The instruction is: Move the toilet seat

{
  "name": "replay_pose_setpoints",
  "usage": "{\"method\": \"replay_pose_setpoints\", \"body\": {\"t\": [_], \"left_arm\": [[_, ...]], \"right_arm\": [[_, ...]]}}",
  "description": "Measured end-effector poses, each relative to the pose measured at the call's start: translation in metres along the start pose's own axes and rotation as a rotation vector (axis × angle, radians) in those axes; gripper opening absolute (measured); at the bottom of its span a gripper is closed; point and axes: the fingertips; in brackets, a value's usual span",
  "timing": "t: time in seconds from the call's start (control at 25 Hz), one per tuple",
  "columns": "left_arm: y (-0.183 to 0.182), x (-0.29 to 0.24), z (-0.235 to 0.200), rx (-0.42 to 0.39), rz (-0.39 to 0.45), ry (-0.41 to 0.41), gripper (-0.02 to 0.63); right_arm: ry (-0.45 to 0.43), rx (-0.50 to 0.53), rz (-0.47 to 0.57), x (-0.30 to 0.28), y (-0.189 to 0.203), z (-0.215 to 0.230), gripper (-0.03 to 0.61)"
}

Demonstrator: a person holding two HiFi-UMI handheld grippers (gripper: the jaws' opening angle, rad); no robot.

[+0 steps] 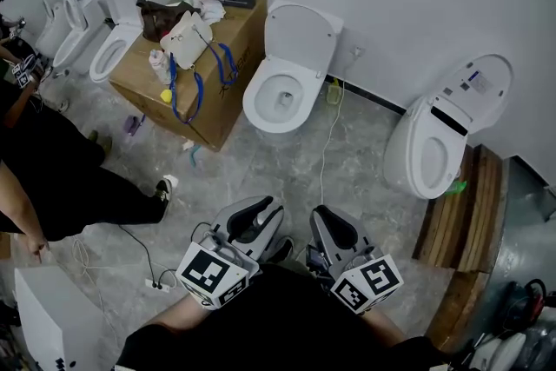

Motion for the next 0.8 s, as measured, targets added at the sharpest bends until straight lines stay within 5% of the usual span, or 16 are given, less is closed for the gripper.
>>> {"method": "replay_pose_setpoints", "body": {"t": [0.8], "left_arm": [[-0.052, -0.008, -0.149, 0.026, 0.025, 0.083, 0.098]], "right_arm": [[0.129, -0.034, -0.01, -0.13, -0.059, 0.011, 0.055]]}}
Point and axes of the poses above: the fingertips, and each gripper's own axes: x backward along the fingers, z to its right, y out of its underside, and after that the axes turned 11 degrees about -z, right-handed
